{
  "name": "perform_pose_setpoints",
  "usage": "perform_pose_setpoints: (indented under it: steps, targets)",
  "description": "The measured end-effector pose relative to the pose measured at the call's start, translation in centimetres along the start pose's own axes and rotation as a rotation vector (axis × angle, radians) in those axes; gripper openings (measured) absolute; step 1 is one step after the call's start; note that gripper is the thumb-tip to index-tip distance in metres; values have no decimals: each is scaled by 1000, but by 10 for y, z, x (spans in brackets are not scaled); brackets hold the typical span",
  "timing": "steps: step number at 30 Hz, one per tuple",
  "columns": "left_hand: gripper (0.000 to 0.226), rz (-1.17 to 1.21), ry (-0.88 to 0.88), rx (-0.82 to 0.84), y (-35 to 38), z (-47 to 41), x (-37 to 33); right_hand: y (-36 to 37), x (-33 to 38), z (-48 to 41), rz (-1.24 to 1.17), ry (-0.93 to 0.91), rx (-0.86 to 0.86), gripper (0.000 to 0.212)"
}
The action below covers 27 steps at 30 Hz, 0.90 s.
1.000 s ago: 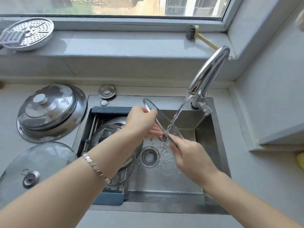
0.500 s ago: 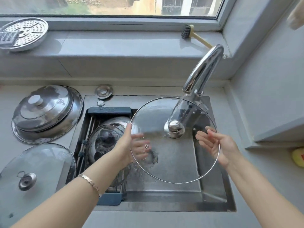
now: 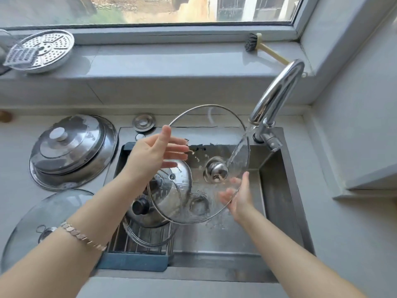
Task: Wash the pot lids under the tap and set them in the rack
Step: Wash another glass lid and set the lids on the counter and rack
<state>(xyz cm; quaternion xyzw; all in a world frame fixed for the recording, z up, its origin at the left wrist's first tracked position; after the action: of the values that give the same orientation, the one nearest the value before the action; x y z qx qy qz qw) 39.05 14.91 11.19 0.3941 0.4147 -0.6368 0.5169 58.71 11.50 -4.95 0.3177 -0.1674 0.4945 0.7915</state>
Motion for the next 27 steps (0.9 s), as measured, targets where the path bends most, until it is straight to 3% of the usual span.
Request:
perform_pose_setpoints:
  steps: [2, 5, 9, 16, 22, 25, 27]
  targets:
    - [52, 76, -51, -89, -13, -3, 18, -6, 32, 8, 117, -189, -106, 47]
    - [60, 336, -266, -172, -14, -10, 64, -8, 85, 32, 318, -466, -186, 44]
    - [66, 680, -492, -105, 24, -16, 113, -7, 127, 61, 542, -555, -163, 43]
    - [53, 633, -586, -40, 78, -32, 118, -64, 137, 52, 612, -315, -275, 39]
    - [50, 313, -350, -25, 83, -55, 68, -115, 80, 21, 672, 26, -289, 39]
    - [51, 135, -223, 6, 80, -57, 36, -118, 62, 7, 720, 66, -269, 47]
    - [51, 55, -175, 30, 77, -55, 21, -115, 64, 3, 775, 1, -305, 48]
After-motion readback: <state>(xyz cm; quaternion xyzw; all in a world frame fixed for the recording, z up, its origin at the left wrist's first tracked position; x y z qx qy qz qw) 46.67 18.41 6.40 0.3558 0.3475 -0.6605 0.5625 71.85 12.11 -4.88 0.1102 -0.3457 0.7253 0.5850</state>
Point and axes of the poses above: each hand's wrist, its own z-axis away from the middle knuckle, its own y-axis out of the palm, x = y × z, the point moved 5 cm from there along -z, towards the middle knuckle, and after that the axes turned 9 degrees about x, right-handed, at the moved point
